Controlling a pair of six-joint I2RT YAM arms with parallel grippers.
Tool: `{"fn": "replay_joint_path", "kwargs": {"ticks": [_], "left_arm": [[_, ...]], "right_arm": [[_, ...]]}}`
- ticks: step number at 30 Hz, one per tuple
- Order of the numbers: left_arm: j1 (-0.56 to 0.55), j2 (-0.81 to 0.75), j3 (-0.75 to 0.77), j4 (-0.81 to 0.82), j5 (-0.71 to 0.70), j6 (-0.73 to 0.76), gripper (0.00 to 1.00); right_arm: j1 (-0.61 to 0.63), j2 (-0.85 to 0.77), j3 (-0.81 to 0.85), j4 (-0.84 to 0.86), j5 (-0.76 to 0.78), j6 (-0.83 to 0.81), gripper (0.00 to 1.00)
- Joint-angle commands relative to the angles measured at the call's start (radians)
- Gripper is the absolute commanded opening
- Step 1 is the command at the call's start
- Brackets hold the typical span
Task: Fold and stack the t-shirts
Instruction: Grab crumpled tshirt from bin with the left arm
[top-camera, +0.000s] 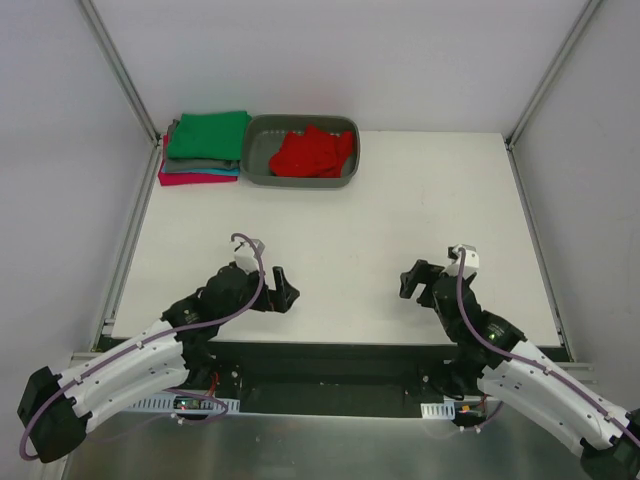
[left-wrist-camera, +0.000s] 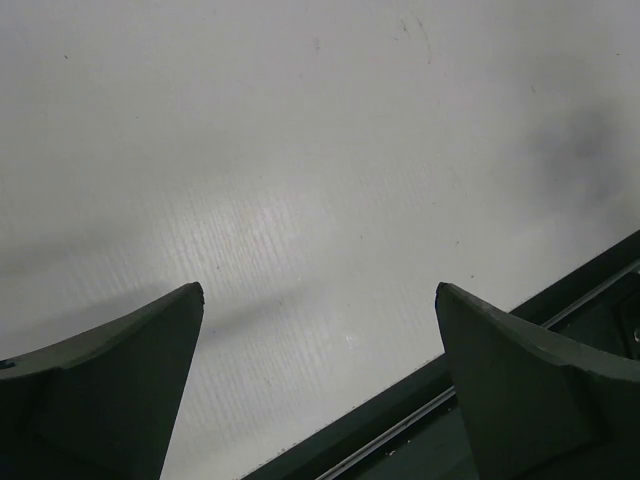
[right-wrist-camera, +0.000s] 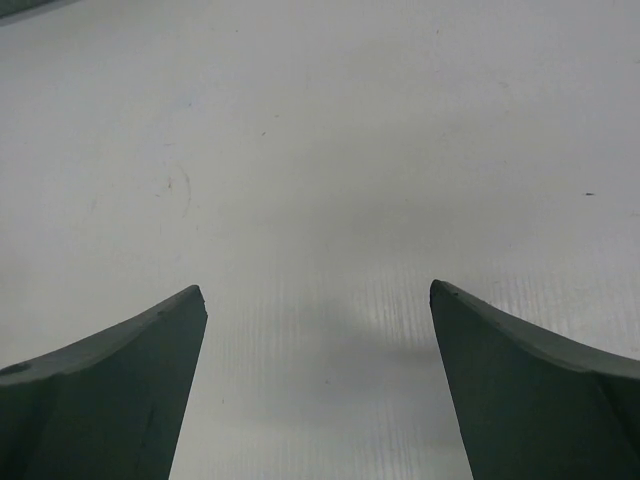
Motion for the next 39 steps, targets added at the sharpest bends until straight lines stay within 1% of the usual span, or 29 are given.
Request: {"fn": "replay_joint_path", "kwargs": {"ticks": [1,4,8,11,12,14,15,17,19,22,23,25,27,29,32,34,37,39], "left_arm": [[0.017,-0.029,-0.018,0.029,-0.017,0.001,0.99],[0.025,-0.032,-0.023,0.03,-0.043,0.006,0.99],[0.029,-0.032,-0.031,0.029,-0.075,0.001,0.99],[0.04,-0.027,-0.029,0.039,-0.08,0.001,0.99],[0.042,-0.018,-0.028,0.052,-0.097,0.0,0.99],[0.072,0.041,0.001,0.094,-0.195,-0.041,0.99],[0.116,0.096,0.055,0.096,-0.201,-0.058,0.99],[0.225,0.231,0.231,0.084,-0.107,-0.062,0.99],[0.29,0.38,0.409,0.069,-0.06,-0.057,0.99],[0.333,0.624,0.645,0.059,-0.054,-0.002,0.99],[0.344,0.699,0.738,0.059,-0.039,0.032,0.99],[0.364,0.886,0.936,0.001,-0.007,0.101,0.99],[0.385,1.065,1.165,-0.081,0.036,0.162,0.99],[0.401,1.239,1.395,-0.173,0.036,0.199,0.99],[0.405,1.411,1.628,-0.177,0.026,0.277,0.99],[0.405,1.512,1.75,-0.186,-0.031,0.31,0.99],[0.405,1.637,1.882,-0.179,-0.14,0.325,0.99],[0.408,1.726,1.974,-0.171,-0.16,0.337,0.99]], "right_arm": [[0.003,-0.007,0.007,0.078,0.074,0.012,0.96],[0.004,-0.026,-0.024,0.145,0.075,0.0,0.96],[0.004,-0.074,-0.05,0.174,0.107,-0.032,0.96],[0.004,-0.109,-0.108,0.246,0.098,-0.067,0.96],[0.003,-0.117,-0.124,0.269,0.088,-0.093,0.96],[0.006,-0.119,-0.133,0.271,0.08,-0.132,0.96],[0.003,-0.111,-0.132,0.273,0.084,-0.15,0.96],[0.003,-0.09,-0.125,0.273,0.124,-0.178,0.96],[0.004,-0.063,-0.119,0.256,0.143,-0.198,0.96],[0.003,-0.028,-0.099,0.219,0.135,-0.281,0.96],[0.003,-0.019,-0.093,0.199,0.144,-0.281,0.96],[0.003,-0.008,-0.101,0.211,0.176,-0.265,0.96],[0.003,-0.005,-0.101,0.236,0.154,-0.297,0.96],[0.003,-0.008,-0.09,0.239,0.144,-0.322,0.96],[0.003,-0.02,-0.081,0.234,0.129,-0.344,0.96],[0.004,-0.037,-0.079,0.234,0.121,-0.354,0.96],[0.001,-0.063,-0.067,0.202,0.097,-0.347,0.96],[0.001,-0.082,-0.058,0.179,0.069,-0.344,0.96]]}}
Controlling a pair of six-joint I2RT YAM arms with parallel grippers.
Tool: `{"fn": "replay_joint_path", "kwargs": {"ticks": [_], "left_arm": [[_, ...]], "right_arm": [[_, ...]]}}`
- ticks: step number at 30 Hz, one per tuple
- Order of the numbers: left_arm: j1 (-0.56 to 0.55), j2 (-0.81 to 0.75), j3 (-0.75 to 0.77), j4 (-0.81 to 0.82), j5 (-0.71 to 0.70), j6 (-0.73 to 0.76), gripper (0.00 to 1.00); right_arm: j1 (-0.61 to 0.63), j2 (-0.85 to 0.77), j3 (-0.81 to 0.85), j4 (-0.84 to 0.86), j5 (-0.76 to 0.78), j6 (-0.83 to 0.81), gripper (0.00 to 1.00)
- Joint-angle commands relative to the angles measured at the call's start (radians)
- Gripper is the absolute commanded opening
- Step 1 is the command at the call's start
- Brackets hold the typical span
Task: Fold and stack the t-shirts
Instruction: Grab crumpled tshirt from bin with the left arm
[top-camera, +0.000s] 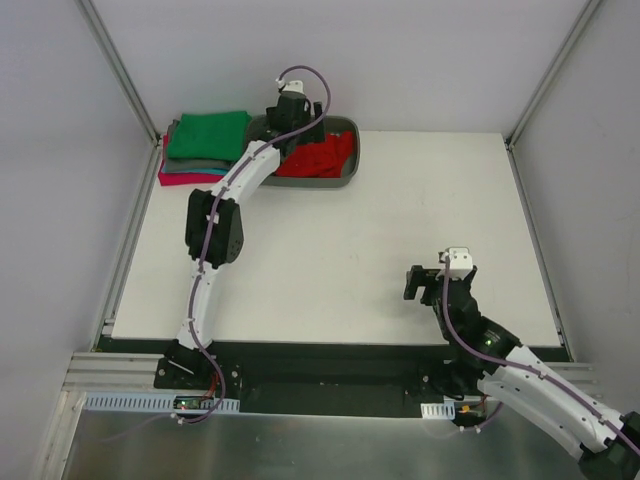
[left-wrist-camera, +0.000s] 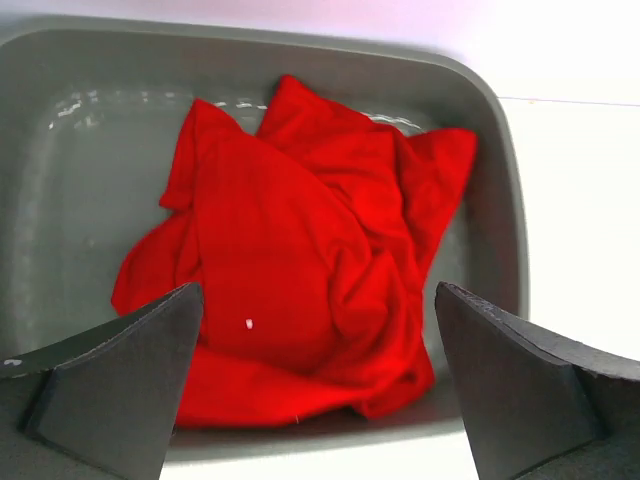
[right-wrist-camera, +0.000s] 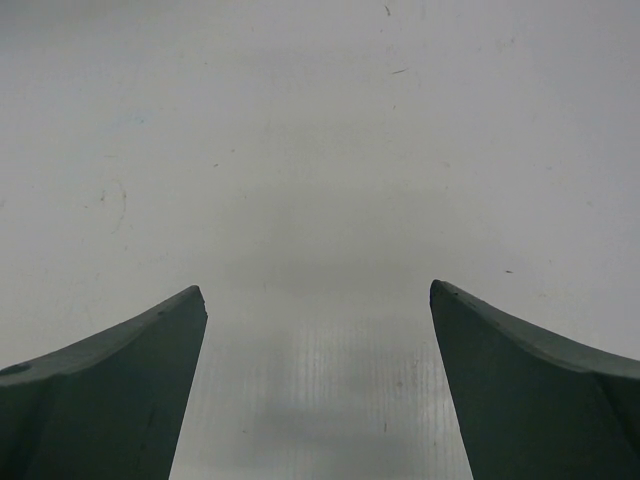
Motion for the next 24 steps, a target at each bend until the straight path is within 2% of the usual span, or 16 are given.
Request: {"fn": "replay_joint_path", "kwargs": {"ticks": [1,3,7,16,22,23,24], "left_arm": [[0.007,0.146,0.206,-0.025,-0.094,0.073,0.99],[0.007,0.219,0.277,-0.019,-0.06,0.062,0.99],[0.007,0.315,0.306,0.044,-0.052,0.013,0.99],[0.01,0.36,0.276,0.113,0.051,-0.133,0.98],[0.01,0.359,0.26,0.113,0.11,-0.171,0.63],[0.01,0.357,0.262,0.116,0.123,-0.161,0.47],[0.01,0.356,0.265,0.115,0.121,-0.15,0.28]], "right_arm": [[0.003,-0.04,0.059,-0.016,-0.044,-0.021,0.96],[0.001,-0.046,0.058,-0.016,-0.039,-0.02,0.96],[0.003,-0.036,0.058,-0.012,-0.019,-0.015,0.96],[0.003,0.003,0.062,-0.004,0.011,-0.005,0.96],[0.001,-0.016,0.053,-0.005,0.018,-0.001,0.96],[0.001,-0.025,0.05,-0.005,0.016,-0.001,0.96],[0.001,-0.04,0.044,-0.005,0.015,-0.001,0.96]]}}
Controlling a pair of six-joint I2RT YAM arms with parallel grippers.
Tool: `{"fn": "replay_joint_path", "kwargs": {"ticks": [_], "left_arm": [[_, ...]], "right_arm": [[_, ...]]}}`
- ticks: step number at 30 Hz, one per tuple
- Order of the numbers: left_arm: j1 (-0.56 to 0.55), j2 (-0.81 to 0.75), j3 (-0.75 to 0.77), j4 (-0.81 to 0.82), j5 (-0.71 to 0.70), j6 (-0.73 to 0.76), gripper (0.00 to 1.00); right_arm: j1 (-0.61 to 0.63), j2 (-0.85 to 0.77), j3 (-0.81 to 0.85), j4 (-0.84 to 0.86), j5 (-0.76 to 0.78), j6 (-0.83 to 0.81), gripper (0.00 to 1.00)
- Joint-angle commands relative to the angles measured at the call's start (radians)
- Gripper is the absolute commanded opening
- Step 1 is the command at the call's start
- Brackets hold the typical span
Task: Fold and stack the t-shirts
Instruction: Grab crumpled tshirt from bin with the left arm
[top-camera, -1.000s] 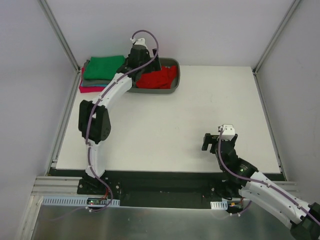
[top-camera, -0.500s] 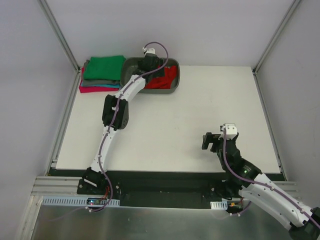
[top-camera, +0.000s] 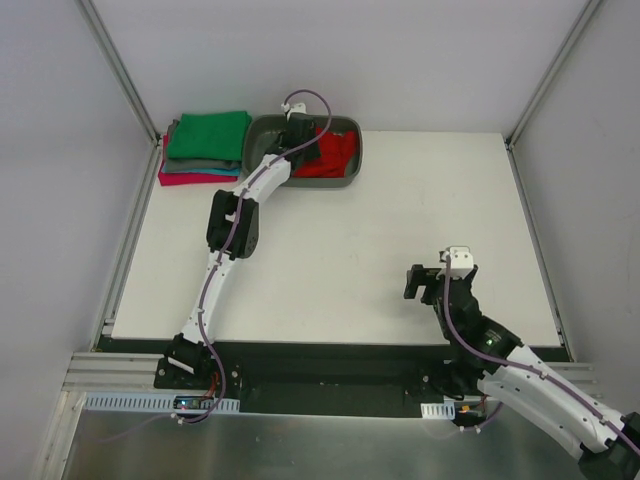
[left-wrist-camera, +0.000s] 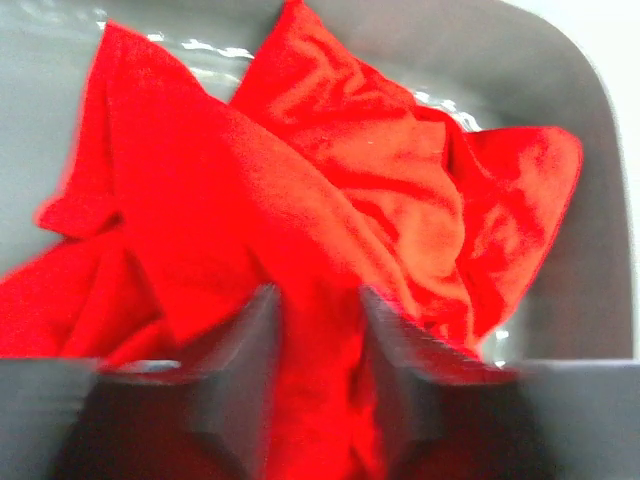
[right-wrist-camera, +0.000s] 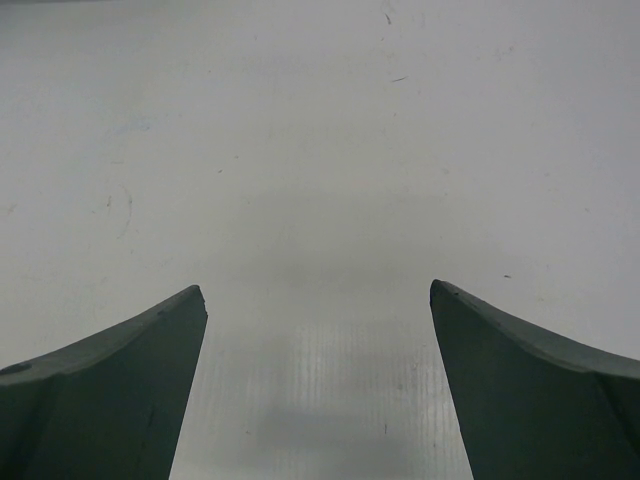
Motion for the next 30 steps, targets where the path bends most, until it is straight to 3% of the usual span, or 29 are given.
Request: {"fn": "replay_joint_path", "kwargs": {"ticks": [1,14,30], "left_arm": [[-0.005,-0.037,0.002,0.034,0.064,-0.016,0.02],[-0.006,-0.293,-0.046,0.044,0.108,0.022,0.0],[-0.02,-0.732,-0.141,0.069,0.496,-0.03,0.0]], "right_arm": [[0.003,-0.054,0.017,0.008,0.025,0.005,0.96],[0.001,-0.134,-0.012,-0.003,0.065,0.019,0.96],[0.001,-0.12,-0.02,-0.007,0.06,0.04,0.96]]}}
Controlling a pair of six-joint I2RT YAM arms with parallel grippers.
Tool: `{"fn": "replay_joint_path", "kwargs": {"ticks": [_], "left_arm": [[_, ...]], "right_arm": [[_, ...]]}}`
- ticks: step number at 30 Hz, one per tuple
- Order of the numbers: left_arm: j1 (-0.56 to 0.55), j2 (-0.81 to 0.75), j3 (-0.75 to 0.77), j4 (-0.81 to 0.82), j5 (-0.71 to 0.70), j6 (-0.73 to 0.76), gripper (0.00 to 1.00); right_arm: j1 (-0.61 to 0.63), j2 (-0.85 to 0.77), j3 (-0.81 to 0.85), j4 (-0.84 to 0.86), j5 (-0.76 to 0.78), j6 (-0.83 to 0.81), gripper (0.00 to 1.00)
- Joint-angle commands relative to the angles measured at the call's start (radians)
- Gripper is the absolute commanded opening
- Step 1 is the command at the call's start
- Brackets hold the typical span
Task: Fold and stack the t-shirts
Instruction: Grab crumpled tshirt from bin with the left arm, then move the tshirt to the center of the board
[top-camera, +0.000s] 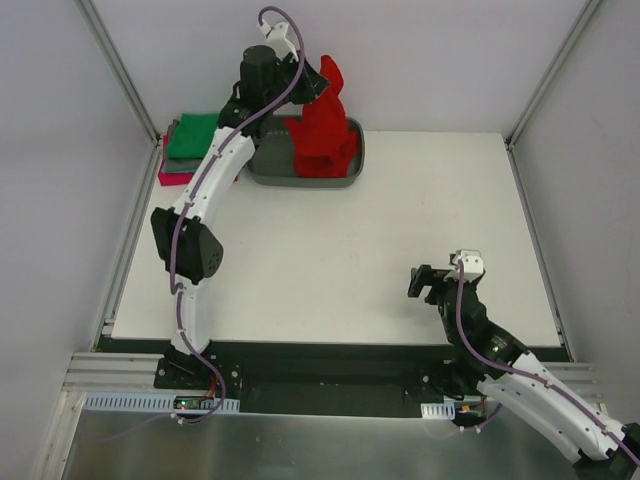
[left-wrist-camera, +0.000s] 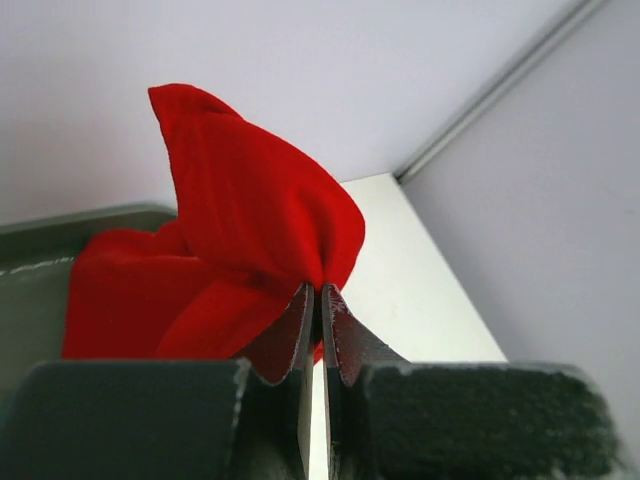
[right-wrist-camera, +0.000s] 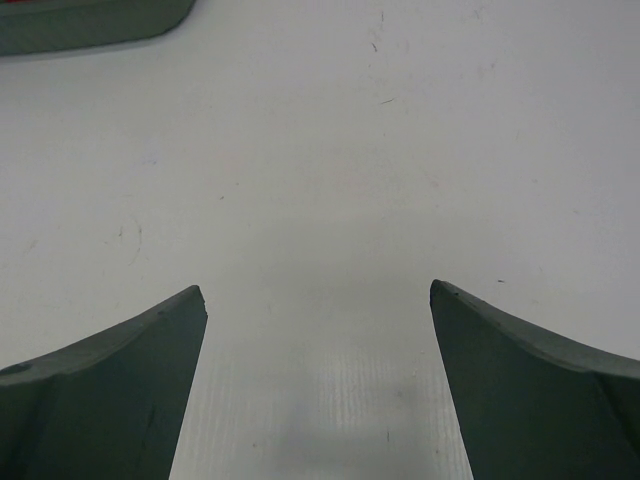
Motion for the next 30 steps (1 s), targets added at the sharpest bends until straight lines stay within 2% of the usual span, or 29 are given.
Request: {"fn": "replay_joint_path", "kwargs": {"ticks": [1,9,14,19,22,26,29,30], "left_arm": [[-0.024,-0.222,-0.015,0.059,0.132,-0.005,0.0],[-0.065,-0.49,-0.112,0.058,0.086,0.077,0.0],[-0.076,-0.55,-0.178,0.058,0.074,0.095,0.0],[-0.079,-0.532,-0.26,0.058,0.08,0.084,0.0],[-0.085,-0.532,-0.383,0.059,0.08,0.083,0.0],[-0.108,-0.555,-0.665,0.099,0.065,0.048,0.0],[-0.182,-0.557,-0.87,0.159,0.056,0.052,0.0],[-0.24,-0.554,-0.933,0.169,0.022,0.063,0.0]], "right_arm": [[0.001,-0.002,-0.004,0.005,0.021,0.02,0.96],[0.001,-0.006,-0.008,0.0,0.031,0.029,0.96],[0.001,0.031,-0.004,0.008,0.031,0.034,0.96],[0.001,0.07,0.006,0.014,0.03,0.037,0.96],[0.001,0.088,0.01,0.022,0.027,0.032,0.96],[-0.001,0.106,0.013,0.025,0.016,0.029,0.96],[-0.001,0.117,0.013,0.031,0.01,0.027,0.96],[-0.001,0.122,0.015,0.034,0.009,0.027,0.96]]}}
